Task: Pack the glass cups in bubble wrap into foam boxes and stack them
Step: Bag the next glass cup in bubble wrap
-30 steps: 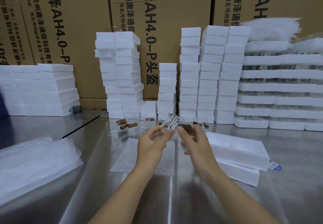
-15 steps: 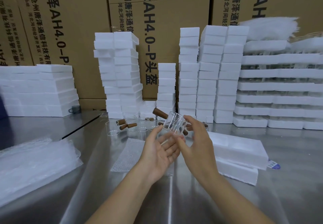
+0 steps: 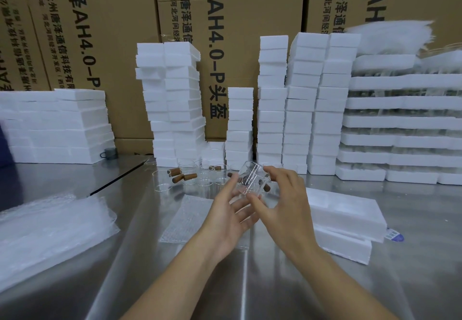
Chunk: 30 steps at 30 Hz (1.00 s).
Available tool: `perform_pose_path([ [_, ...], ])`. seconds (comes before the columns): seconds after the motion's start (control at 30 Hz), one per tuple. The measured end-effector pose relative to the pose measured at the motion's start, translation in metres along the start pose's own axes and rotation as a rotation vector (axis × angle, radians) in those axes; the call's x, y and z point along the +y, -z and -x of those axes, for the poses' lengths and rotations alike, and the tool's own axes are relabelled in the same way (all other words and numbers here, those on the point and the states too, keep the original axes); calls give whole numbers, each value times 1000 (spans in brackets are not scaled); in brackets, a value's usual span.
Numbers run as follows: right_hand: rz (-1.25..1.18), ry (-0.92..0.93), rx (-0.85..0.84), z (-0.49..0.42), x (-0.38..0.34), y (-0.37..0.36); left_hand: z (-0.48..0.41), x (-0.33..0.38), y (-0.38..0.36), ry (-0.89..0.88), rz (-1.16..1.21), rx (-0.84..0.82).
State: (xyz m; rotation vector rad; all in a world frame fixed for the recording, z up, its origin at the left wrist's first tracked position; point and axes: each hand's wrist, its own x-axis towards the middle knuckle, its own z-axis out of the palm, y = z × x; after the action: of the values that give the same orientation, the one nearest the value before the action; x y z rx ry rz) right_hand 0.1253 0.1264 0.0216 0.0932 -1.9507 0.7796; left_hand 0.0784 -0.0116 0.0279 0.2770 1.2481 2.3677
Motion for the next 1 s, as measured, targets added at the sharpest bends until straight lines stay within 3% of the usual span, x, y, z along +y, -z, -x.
perform_pose_path([
  [0.1,13,0,-51,-1,-1,0,-2,0,1,-37,-22,35],
  [0.23,-5,-75,-265,2,1,-1,-6,5,7,0,20,135],
  [0.43,140,46,-426,3,-2,-1,-13,7,14,34,-48,296],
  [0.57,132,21,-521,4,-2,-3,-15,7,20,27,-142,293],
  [0.67,64,-88,-493,5,-3,-6,-18,5,23,-90,-419,356],
  [0.77,62,-253,-374,2,-1,-7,-14,1,31,-330,-959,389],
  [0.87,1,-421,-337,-1,2,-3,-10,-9,41,-257,-1578,305],
  [0.93,-47,-493,-353,-1,3,-1,-12,-13,45,-285,-1709,304],
  [1.0,-70,-540,-375,1,4,-2,-14,-12,47,-319,-1668,359],
])
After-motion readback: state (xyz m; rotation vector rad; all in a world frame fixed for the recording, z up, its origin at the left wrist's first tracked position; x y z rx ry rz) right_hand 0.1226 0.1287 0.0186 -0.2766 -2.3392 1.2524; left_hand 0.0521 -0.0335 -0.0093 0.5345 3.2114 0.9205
